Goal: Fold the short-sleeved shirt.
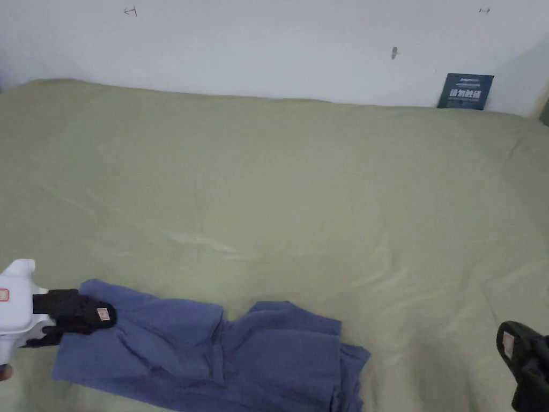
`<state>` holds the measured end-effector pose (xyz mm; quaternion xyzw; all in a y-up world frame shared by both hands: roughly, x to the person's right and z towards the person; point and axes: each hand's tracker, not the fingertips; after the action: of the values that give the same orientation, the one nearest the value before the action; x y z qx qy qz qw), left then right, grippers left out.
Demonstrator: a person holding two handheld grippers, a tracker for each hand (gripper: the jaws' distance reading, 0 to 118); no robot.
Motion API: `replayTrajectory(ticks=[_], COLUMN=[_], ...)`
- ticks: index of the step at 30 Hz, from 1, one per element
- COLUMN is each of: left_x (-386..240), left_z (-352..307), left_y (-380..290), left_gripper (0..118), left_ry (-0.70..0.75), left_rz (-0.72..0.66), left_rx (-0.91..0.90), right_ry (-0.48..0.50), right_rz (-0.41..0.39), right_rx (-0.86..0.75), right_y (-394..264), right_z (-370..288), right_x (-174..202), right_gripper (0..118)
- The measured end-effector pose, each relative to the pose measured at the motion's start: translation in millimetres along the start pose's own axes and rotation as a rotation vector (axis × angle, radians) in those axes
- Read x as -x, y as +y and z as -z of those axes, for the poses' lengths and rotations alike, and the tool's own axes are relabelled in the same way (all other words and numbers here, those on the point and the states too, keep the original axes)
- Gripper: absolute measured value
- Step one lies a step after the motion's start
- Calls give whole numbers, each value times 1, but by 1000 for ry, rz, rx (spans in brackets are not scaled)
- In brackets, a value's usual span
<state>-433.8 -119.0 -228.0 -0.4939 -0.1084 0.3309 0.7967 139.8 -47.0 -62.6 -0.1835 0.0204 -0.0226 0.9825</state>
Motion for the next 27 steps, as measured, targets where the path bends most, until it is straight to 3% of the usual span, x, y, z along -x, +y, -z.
replayTrajectory(ticks=[5, 15, 23, 24, 25, 26, 27], left_x=[-30, -151, -212, -216, -221, -224, -225], left_z=[-28, 23, 117, 132, 146, 158, 169], left_y=[-4, -39, -86, -93, -100, -105, -110], left_gripper=[13, 13, 14, 26, 58, 99, 118], left_ry=[253, 236, 263, 262, 249, 207, 143], left_rz=[194, 335, 425, 429, 473, 493, 498], left_rx=[-34, 56, 147, 156, 180, 176, 160], right_ry=[0, 51, 87, 91, 90, 90, 91], right_rz=[-1, 60, 82, 85, 83, 78, 74], right_rx=[-124, -125, -78, -74, -65, -60, -55], right_y=[26, 25, 16, 14, 13, 12, 10], right_z=[6, 2, 2, 2, 2, 2, 2], right_x=[6, 10, 8, 8, 8, 9, 8], right_gripper=[0, 0, 0, 0, 0, 0, 0])
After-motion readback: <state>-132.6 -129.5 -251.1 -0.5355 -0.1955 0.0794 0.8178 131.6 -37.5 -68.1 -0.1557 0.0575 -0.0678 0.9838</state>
